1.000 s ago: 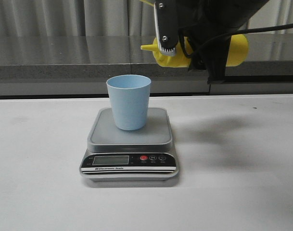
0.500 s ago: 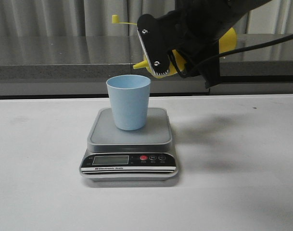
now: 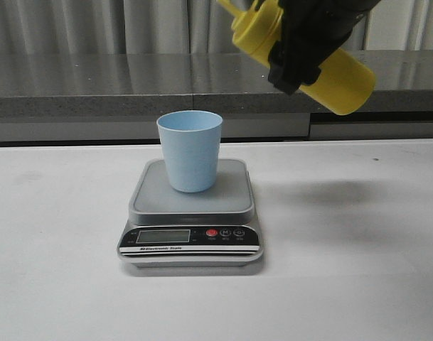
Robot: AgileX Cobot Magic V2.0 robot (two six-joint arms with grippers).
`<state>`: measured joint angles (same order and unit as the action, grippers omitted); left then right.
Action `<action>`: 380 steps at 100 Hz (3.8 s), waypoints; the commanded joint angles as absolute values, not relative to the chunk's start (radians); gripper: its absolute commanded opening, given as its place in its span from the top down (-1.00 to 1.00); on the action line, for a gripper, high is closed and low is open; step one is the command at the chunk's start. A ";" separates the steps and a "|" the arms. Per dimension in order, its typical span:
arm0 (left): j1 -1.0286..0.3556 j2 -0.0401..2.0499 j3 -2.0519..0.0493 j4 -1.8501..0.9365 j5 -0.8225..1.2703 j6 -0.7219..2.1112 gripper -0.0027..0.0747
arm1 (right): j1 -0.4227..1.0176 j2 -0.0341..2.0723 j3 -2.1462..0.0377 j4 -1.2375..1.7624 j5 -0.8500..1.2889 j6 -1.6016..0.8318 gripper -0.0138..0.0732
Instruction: Pour seasoning into cup on scale with both arms
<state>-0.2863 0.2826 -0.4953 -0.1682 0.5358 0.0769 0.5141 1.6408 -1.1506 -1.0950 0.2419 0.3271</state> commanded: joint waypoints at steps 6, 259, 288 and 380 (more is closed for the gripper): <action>-0.285 0.290 -0.522 -0.184 0.455 0.068 0.98 | 0.446 1.555 -1.135 -0.940 0.078 0.320 0.82; -0.285 0.290 -0.522 -0.184 0.455 0.068 0.98 | 0.244 1.655 -0.517 -0.176 -1.084 0.149 -0.84; -0.285 0.290 -0.522 -0.184 0.455 0.068 0.98 | 0.244 1.498 -0.402 -0.177 -1.037 0.149 -0.84; -0.285 0.290 -0.522 -0.184 0.455 0.068 0.98 | 0.243 0.729 -0.259 0.000 -0.406 0.112 0.82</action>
<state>-0.2863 0.2826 -0.4953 -0.1682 0.5358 0.0769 0.2469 0.7996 -0.2385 0.0000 -0.4087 0.1347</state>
